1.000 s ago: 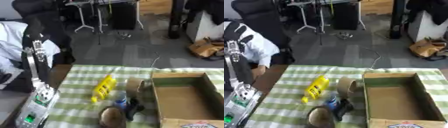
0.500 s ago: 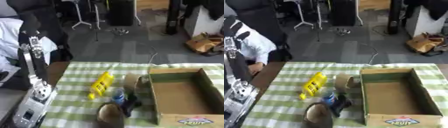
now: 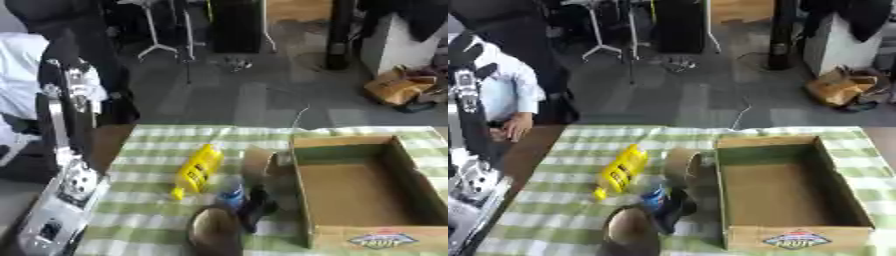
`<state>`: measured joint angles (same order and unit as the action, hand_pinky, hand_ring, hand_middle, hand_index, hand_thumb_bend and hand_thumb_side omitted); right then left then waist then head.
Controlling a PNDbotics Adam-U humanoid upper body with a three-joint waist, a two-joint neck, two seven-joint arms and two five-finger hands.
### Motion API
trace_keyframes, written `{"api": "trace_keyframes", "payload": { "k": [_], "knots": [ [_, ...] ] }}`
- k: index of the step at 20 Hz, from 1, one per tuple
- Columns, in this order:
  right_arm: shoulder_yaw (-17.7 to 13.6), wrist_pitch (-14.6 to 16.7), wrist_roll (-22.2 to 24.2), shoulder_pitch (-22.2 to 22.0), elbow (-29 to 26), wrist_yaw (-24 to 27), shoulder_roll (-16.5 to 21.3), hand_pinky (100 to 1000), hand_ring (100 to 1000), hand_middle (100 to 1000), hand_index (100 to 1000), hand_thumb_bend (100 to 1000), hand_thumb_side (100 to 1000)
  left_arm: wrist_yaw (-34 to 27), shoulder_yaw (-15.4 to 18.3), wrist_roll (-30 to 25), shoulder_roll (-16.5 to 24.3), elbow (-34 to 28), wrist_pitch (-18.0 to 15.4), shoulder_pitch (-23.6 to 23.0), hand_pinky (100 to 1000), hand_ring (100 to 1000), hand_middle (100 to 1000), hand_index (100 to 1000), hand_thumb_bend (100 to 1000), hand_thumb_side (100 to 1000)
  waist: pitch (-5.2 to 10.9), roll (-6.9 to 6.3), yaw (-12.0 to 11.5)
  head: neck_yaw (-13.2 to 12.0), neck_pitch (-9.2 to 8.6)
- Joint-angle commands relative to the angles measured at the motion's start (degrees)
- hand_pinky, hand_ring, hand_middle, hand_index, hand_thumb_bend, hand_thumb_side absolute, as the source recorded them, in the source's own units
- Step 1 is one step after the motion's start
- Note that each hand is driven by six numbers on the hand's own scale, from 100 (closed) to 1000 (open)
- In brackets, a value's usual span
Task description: Pick up objects on the table and place them in the box.
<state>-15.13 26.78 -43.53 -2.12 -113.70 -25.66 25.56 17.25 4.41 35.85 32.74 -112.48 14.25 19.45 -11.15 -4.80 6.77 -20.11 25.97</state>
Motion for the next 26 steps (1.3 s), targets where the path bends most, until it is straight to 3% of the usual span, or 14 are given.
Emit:
{"api": "trace_keyframes", "payload": {
  "k": [1,4,9,13,18,21,26],
  "knots": [
    [-0.16,8.04,-8.43,-0.17,-0.89,-0.51,2.14,855,966,879,919,100,1000,6.41,-1.70,-9.51,5.17,0.47,11.78,2.37,856,934,914,965,147,1000,0.96,0.00,-0.08,-0.56,-0.66],
    [-0.06,7.84,-8.43,-0.32,-0.89,-0.64,2.28,854,966,879,919,100,1000,10.92,-3.61,-20.35,8.37,1.66,19.64,4.47,874,943,918,971,121,1000,1.18,-0.30,-0.20,-1.02,-0.68],
    [0.08,7.78,-8.43,-0.51,-0.89,-0.80,2.53,854,966,878,917,100,1000,16.77,-7.70,-37.96,13.41,6.54,26.55,7.51,946,1000,954,1000,109,1000,1.41,-0.49,-0.10,-1.61,-1.15],
    [0.22,7.77,-8.43,-0.58,-0.89,-0.87,2.61,854,965,878,917,100,1000,22.05,-10.40,-50.91,15.79,10.63,27.42,10.71,997,1000,976,1000,153,1000,1.50,-0.58,-0.03,-2.23,-1.69],
    [0.54,7.69,-8.43,-0.48,-0.89,-0.73,3.00,855,965,878,917,100,1000,23.82,-12.95,-64.97,16.48,17.01,29.26,15.10,1000,1000,1000,1000,204,1000,1.66,-0.85,-0.22,-2.56,-1.38],
    [0.65,7.59,-8.43,-0.46,-0.89,-0.69,3.15,854,965,878,916,100,1000,25.01,-14.66,-70.78,16.66,19.85,29.72,17.43,1000,1000,1000,1000,212,1000,1.71,-1.00,-0.27,-2.50,-1.22],
    [0.84,7.27,-8.43,-0.36,-0.89,-0.64,3.20,853,965,877,913,100,1000,26.28,-17.12,-76.31,16.09,24.42,30.13,20.15,1000,1000,1000,1000,306,1000,1.66,-1.27,-0.07,-2.77,-1.13]
  ]
}}
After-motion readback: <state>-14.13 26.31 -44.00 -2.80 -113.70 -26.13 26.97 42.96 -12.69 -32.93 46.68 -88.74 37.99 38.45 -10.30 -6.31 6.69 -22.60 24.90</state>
